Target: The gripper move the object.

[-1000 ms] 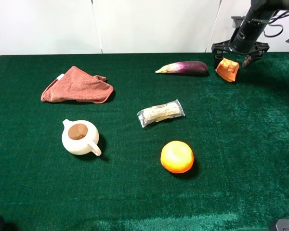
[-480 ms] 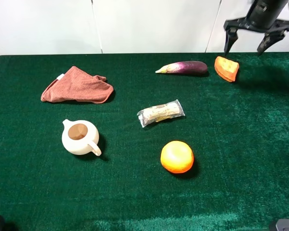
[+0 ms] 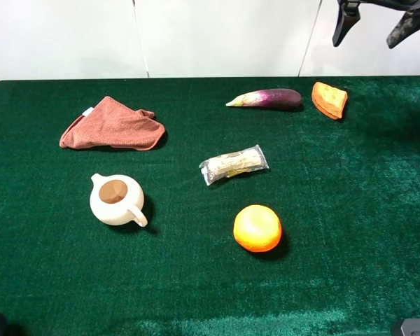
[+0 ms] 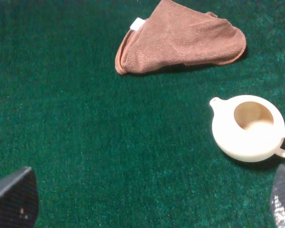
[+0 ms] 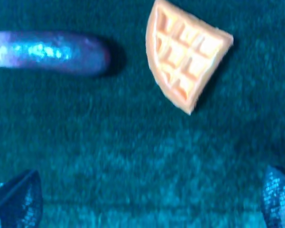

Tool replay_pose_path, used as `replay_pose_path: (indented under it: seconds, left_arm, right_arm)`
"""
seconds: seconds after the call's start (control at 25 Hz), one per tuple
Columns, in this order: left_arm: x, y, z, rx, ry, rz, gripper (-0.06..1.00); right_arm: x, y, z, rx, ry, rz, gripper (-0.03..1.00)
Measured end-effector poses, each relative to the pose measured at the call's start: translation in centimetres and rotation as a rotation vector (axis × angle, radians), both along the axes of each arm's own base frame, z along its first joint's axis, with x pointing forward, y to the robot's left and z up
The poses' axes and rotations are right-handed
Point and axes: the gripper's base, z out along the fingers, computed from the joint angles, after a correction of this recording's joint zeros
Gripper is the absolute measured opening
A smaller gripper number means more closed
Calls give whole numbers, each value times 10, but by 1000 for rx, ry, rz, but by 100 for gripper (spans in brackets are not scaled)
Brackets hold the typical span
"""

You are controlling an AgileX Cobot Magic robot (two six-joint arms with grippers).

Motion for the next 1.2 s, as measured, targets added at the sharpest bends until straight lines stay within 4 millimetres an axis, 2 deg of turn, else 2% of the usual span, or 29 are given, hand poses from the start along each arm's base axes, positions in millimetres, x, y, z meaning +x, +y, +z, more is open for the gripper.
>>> replay_pose_path:
  seconds: [0.32, 0.36, 0.68, 1.2]
  left_arm:
    - [0, 0, 0, 0, 0, 0, 99]
    - [0, 0, 0, 0, 0, 0, 99]
    - [0, 0, 0, 0, 0, 0, 99]
    - [0, 0, 0, 0, 0, 0, 99]
  right_arm:
    - [-60, -3, 20, 27, 33, -25, 69]
    - [-78, -2, 24, 54, 41, -39, 69]
    - [-143, -5, 36, 80, 41, -47, 69]
    - [-235, -18, 96, 47, -232, -38, 69]
